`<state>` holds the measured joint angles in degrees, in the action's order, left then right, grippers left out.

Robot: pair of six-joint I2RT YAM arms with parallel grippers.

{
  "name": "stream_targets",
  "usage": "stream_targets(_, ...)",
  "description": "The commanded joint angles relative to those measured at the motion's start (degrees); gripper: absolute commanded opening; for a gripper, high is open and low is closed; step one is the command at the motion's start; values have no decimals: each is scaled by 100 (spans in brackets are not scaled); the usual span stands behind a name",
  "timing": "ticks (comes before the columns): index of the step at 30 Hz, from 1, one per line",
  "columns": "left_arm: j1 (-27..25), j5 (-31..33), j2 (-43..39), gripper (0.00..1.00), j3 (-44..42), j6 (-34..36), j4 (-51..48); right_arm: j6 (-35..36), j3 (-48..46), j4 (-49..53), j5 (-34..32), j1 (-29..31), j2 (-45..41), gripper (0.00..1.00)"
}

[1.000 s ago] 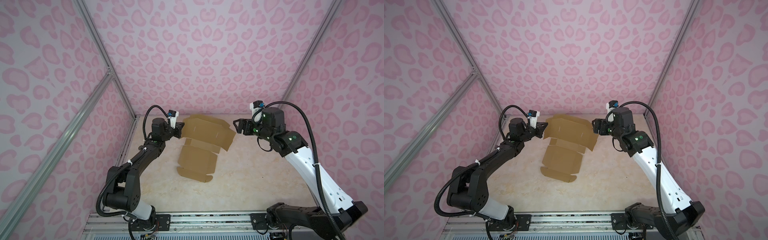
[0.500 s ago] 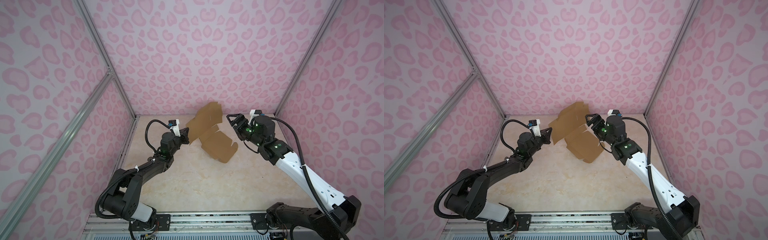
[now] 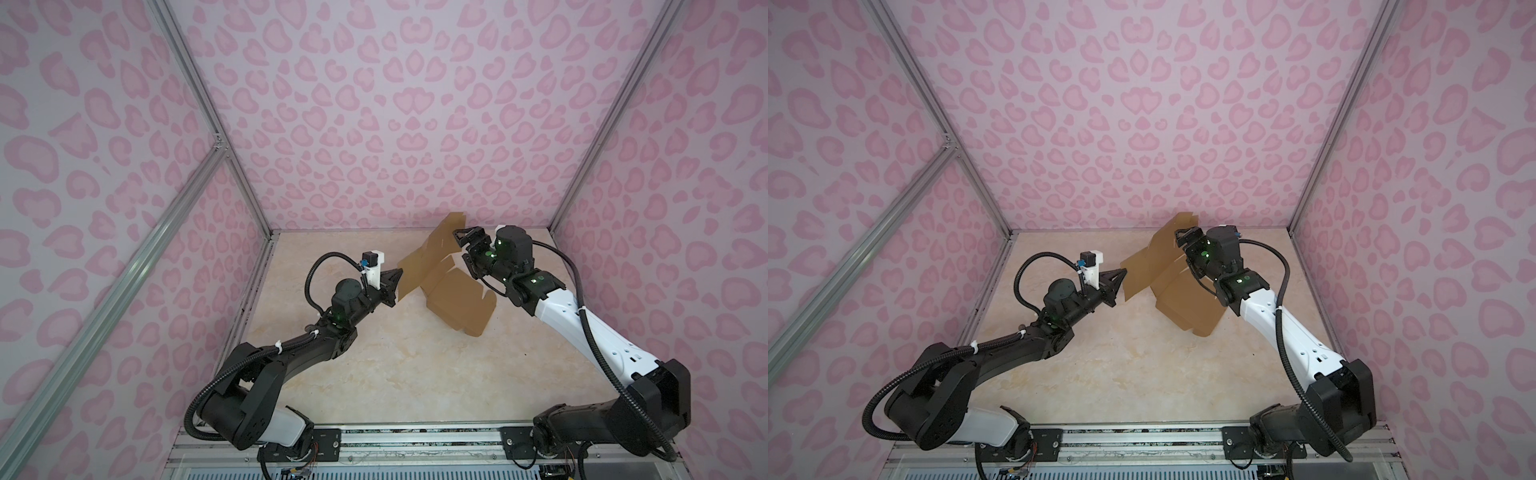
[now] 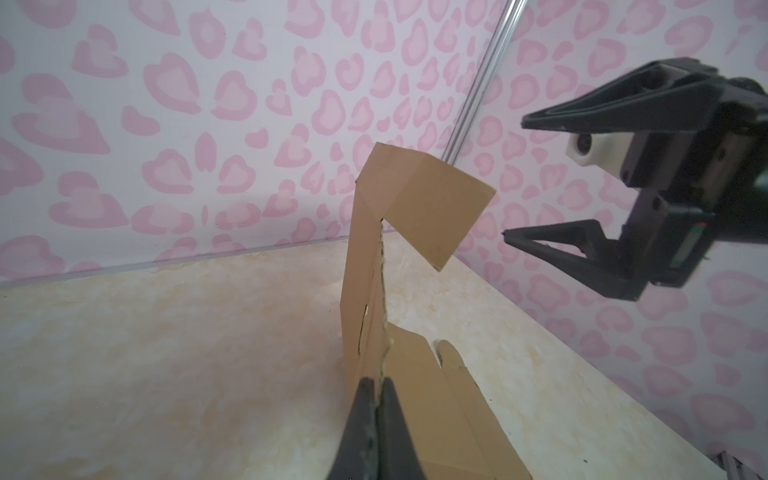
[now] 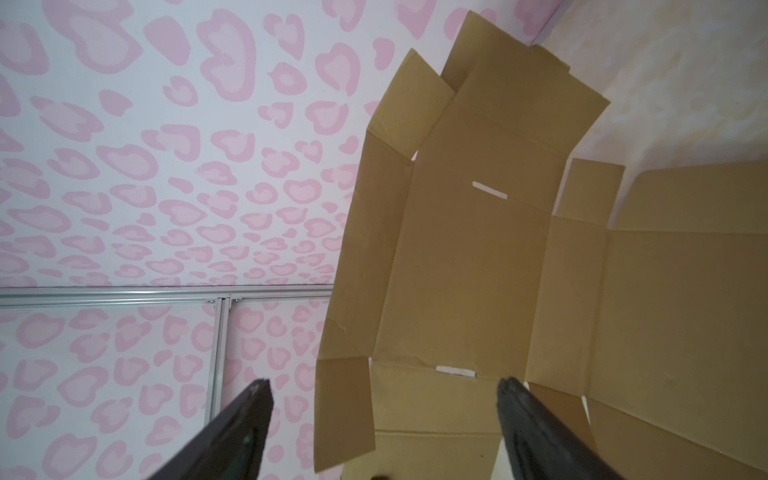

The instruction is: Fold the paper box

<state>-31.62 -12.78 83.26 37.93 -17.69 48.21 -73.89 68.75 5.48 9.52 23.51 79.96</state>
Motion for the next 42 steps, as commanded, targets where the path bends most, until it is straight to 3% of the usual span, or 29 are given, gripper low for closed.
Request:
stream_targets(1,-78,-201,-38,3,-93,263,349,95,68,-76,85,-34,100,86)
stream_targets(13,-257,-265,-75,3,-191,518,364,270,-96,-5,-204,-223,55,77)
stream_targets(20,-347,-340,-98,3,-225,687,354,257,-127,-75,56,-338,225,74)
stream_targets(42,-443,-388,-119,3,-198,904,282,233,-389,-492,502,-630,494,46)
